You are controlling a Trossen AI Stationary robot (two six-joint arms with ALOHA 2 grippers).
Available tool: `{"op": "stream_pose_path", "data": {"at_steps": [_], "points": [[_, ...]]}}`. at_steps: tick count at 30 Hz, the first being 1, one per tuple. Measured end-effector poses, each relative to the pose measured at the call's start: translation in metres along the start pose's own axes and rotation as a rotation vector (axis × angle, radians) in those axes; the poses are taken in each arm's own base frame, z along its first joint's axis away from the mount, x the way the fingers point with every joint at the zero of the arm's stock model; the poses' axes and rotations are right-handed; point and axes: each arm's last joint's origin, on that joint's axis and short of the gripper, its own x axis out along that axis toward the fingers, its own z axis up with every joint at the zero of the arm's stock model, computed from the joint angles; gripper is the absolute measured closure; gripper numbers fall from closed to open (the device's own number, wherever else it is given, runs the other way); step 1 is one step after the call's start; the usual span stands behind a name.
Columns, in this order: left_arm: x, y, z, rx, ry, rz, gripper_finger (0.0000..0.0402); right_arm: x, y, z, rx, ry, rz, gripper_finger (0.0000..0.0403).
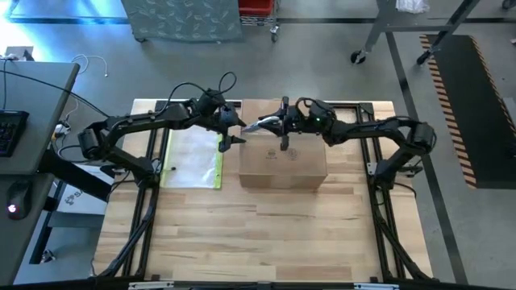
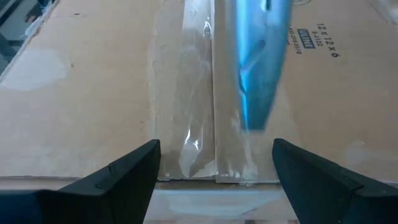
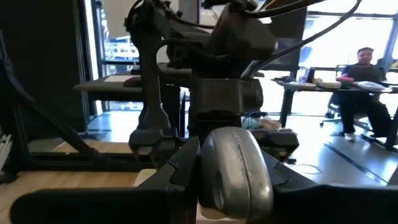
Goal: Unpack boxes
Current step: Open the cardboard box using the silver cutter
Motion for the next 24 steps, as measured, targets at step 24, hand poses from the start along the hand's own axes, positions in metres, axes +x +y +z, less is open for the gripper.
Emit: {"op": "stream_pose_path", "data": {"at_steps": [24], "points": [[0.001,-0.001,-0.002,-0.003,0.015,-0.001,0.0108,0.011,-0.006,-0.012,-0.061,0.113,0.000,0.0342]]}}
